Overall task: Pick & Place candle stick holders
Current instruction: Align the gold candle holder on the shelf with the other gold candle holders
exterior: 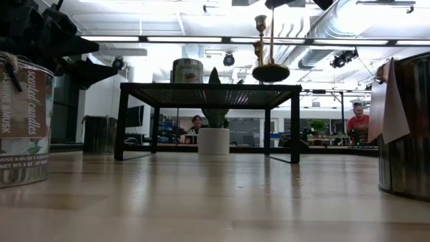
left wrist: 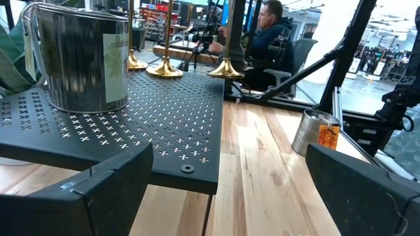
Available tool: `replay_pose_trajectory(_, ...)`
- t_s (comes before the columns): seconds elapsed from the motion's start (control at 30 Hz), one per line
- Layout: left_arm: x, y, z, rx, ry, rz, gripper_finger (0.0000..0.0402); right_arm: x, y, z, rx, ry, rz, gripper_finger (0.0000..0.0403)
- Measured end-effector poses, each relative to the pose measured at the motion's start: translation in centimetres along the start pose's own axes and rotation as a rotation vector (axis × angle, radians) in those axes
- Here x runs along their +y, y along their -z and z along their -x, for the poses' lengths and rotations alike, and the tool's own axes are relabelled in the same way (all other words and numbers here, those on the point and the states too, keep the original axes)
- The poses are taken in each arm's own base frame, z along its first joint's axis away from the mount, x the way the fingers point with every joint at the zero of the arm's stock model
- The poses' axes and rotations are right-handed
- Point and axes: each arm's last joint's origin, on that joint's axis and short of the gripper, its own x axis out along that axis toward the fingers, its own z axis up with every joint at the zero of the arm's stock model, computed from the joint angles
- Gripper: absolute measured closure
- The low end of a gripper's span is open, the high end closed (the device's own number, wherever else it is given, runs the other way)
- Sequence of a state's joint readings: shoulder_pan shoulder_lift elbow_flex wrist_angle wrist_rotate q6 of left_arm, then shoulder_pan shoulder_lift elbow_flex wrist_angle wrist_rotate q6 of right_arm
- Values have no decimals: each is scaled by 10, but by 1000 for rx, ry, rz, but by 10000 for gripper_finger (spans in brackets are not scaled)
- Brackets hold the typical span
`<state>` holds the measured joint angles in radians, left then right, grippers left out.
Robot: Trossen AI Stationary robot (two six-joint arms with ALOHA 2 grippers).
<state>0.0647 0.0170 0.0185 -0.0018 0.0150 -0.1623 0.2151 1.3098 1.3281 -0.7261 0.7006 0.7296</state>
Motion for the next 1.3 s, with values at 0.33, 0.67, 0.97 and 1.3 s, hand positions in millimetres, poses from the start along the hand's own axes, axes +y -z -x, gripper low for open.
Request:
replay_pose_trajectory(0.33,0,0,0,0,0,0,9,-13,-4,-9,17,72,20,388)
replay_pose_trajectory(0.67,0,0,0,1,-1,0,9,-16,-6,-16,19,97,50,387)
replay_pose_trajectory(0.97,0,0,0,1,-1,0,9,-12,-7,-25,29,73,81,387)
replay_pose_trajectory(1.3,0,0,0,1,0,0,9,-13,-7,-25,25,82,89,387)
